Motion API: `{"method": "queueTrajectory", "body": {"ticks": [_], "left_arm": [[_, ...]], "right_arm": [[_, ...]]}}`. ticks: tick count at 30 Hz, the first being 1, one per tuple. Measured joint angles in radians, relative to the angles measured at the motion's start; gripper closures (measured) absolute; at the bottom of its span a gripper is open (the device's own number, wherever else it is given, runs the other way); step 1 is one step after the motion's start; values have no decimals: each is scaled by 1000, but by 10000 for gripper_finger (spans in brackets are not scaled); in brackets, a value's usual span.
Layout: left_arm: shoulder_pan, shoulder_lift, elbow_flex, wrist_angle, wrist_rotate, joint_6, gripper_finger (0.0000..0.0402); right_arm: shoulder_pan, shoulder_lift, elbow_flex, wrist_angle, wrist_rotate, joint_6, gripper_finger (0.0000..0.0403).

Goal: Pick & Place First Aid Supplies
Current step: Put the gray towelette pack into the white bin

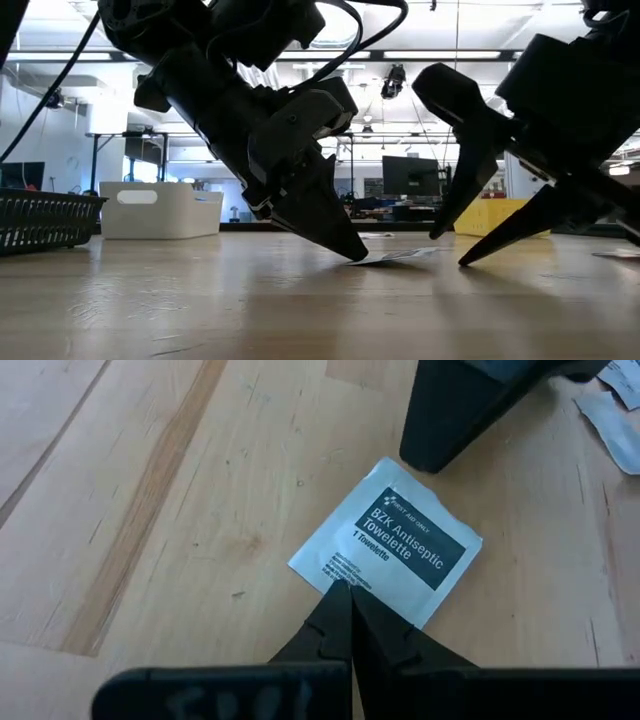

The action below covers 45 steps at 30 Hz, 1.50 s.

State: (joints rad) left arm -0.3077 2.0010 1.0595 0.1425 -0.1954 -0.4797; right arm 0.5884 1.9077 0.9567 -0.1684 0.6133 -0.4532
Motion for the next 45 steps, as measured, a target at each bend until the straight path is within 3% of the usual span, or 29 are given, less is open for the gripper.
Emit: {"method": "queueTrajectory", "body": {"ticks": [9,30,45], "left_arm": [[5,0,-1,3,0,0,401],[11,3,-3,92,66,-54,401],[12,-1,-2,105,75,-18,401]], "right_arm": [[0,91,64,-13,49,-63,287],[-24,93,70,0,49,-65,318],[-22,95,100,-32,70,-14,379]]}}
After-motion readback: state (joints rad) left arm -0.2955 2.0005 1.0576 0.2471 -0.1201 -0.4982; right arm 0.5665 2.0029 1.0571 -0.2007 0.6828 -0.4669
